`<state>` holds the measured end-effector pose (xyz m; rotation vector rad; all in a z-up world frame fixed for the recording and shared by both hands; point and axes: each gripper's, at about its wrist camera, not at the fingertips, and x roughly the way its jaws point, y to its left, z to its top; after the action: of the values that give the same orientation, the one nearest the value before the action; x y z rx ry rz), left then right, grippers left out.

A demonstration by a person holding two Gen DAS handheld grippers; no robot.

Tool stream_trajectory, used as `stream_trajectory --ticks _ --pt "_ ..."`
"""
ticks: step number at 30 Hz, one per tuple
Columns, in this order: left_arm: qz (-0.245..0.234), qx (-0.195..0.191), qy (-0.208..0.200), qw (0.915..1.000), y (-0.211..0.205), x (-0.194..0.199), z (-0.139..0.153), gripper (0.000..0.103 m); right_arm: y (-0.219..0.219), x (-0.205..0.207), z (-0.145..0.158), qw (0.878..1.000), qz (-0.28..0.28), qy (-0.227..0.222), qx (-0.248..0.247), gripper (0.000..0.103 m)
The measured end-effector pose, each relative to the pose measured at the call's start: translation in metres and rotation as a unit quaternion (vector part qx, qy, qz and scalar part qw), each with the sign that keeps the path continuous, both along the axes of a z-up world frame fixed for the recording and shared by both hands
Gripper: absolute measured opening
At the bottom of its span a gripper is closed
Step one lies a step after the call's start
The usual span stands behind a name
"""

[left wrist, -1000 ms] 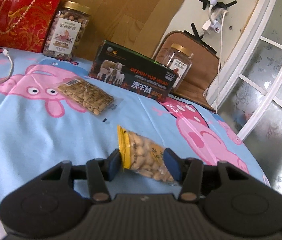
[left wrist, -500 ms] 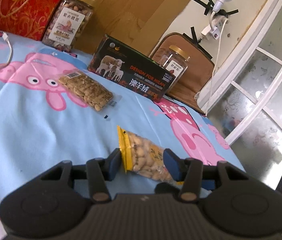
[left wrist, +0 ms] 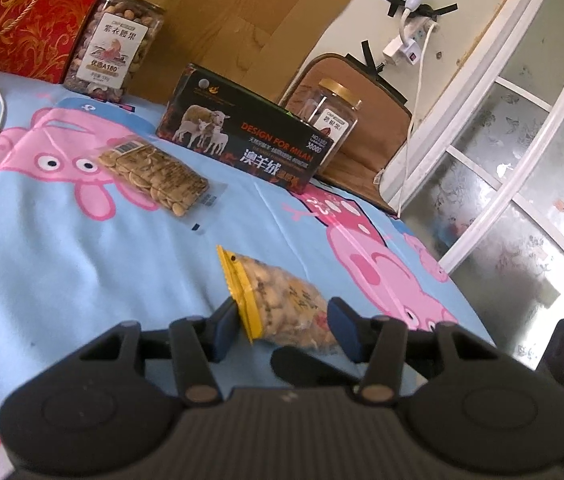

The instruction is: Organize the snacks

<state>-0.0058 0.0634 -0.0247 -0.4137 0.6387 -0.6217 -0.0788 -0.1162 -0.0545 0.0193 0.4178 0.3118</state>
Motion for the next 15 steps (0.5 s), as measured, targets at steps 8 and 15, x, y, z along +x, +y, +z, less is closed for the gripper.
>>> stream_trajectory --ticks 8,15 --pt "-0.001 -0.014 0.005 0.9999 0.0027 0.0019 -0.0021 0.05 0.0005 0.0014 -0.0007 1.0 0.003 -0.005 -0.001 0.06" --pt "0.002 -0.017 0.008 0.9998 0.0029 0.002 -0.0024 0.05 0.0014 0.002 -0.0006 1.0 0.007 -0.005 -0.005 0.061"
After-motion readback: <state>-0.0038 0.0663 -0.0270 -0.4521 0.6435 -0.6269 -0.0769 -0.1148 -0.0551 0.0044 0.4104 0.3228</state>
